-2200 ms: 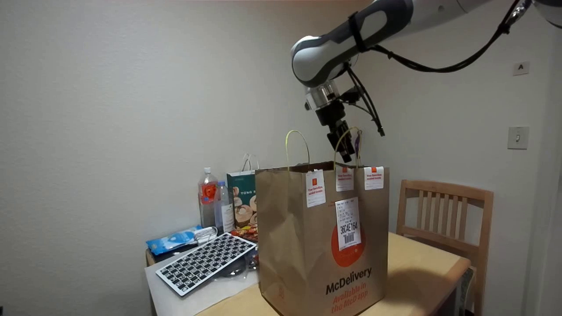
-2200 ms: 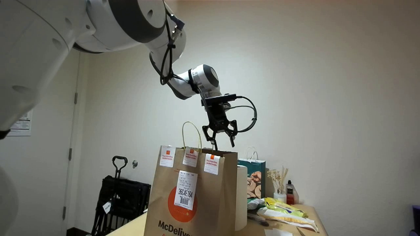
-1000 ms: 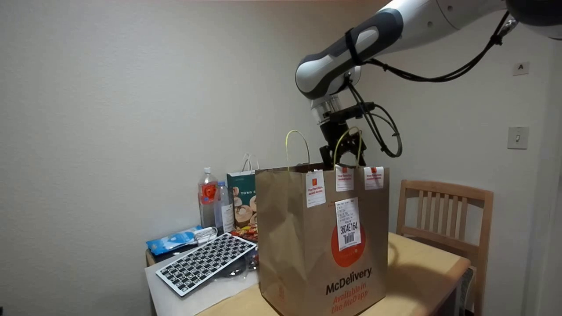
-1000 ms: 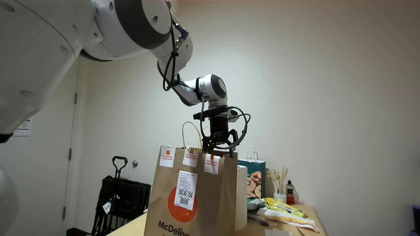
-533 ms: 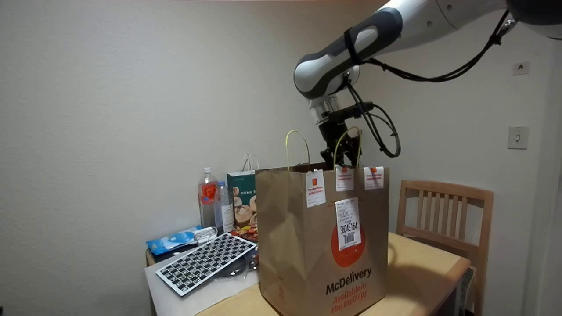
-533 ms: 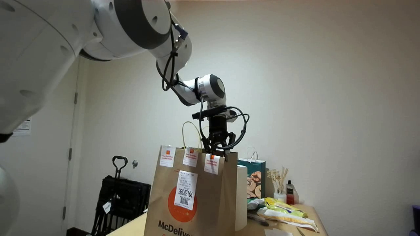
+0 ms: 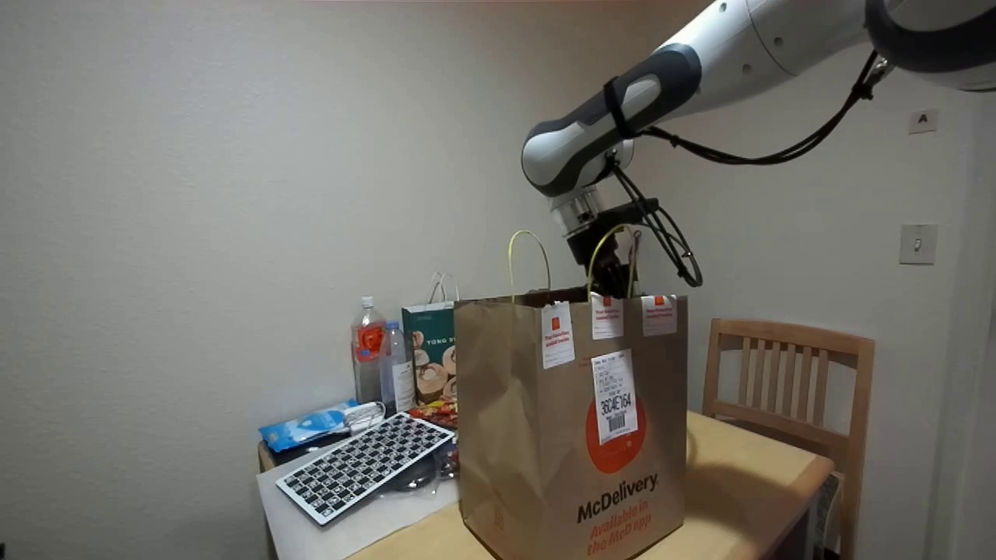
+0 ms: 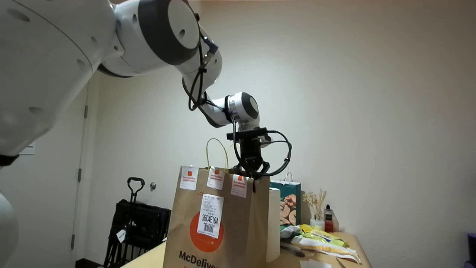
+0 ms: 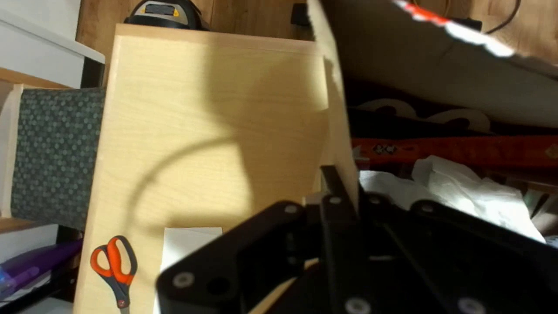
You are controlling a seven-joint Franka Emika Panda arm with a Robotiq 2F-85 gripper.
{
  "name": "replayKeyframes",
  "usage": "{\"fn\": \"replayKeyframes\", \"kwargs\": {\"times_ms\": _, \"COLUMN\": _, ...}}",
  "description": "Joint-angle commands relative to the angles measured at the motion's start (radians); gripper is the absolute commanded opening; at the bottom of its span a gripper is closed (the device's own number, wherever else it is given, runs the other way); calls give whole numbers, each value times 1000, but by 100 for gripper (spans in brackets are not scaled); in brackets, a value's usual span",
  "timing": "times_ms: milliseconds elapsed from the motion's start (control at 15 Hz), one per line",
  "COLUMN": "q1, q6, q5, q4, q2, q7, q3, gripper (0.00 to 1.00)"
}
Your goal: Move the paper bag
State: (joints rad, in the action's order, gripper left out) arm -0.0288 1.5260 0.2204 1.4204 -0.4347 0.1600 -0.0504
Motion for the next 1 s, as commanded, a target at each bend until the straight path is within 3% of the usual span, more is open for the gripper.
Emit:
{"fn": "replayKeyframes", "kwargs": {"times_ms": 0, "q1": -14, "q6": 11, "q5": 103, "q4": -101, "q2": -99, "q7": 180, "q3": 8, "gripper": 5}}
{"fn": "replayKeyframes", "kwargs": {"times_ms": 533, "q1": 42, "q6": 33, "q5": 313, "q4": -315, "q2": -205, "q7": 465, "q3": 27, "gripper": 5}}
{"fn": "replayKeyframes", "kwargs": {"times_ms": 933, "q1": 59, "q6": 185, "q5": 339, "q4": -384, "q2": -227, "q7": 703, "q3": 37, "gripper": 5}}
